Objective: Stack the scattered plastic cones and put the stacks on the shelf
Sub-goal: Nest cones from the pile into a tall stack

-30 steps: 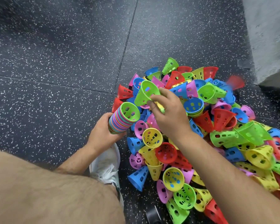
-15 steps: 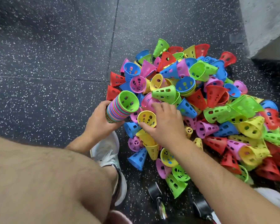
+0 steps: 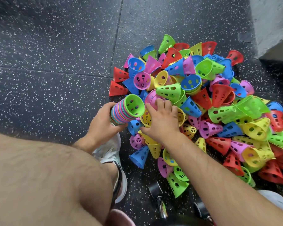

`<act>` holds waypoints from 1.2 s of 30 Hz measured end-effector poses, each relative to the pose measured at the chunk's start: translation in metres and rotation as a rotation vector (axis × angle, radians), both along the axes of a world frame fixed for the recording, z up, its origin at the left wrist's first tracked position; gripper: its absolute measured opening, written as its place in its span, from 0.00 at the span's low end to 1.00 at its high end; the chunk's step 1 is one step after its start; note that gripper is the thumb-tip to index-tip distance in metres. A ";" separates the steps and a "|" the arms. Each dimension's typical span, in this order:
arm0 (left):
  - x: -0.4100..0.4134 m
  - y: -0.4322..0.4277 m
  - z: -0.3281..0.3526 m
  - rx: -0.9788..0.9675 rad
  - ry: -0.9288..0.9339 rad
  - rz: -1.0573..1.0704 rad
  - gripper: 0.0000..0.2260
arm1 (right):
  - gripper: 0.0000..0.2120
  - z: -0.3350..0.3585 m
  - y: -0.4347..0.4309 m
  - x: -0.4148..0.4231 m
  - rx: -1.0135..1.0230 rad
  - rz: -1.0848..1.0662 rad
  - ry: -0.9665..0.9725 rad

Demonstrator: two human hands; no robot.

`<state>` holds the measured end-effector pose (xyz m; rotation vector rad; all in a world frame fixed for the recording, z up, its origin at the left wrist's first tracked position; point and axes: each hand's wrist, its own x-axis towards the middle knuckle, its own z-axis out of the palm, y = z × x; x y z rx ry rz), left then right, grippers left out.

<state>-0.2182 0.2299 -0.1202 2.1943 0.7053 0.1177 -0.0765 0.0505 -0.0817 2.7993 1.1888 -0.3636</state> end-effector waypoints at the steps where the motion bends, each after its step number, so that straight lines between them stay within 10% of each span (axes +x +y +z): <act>1: 0.000 0.001 0.000 -0.003 0.001 0.003 0.31 | 0.39 0.001 0.001 0.002 0.003 0.013 0.014; 28: -0.001 0.008 0.000 -0.007 -0.010 0.036 0.29 | 0.36 0.007 -0.003 0.030 0.046 0.370 0.154; 36: 0.001 0.008 0.002 -0.004 -0.023 0.043 0.29 | 0.30 0.045 -0.020 0.041 0.704 -0.079 0.290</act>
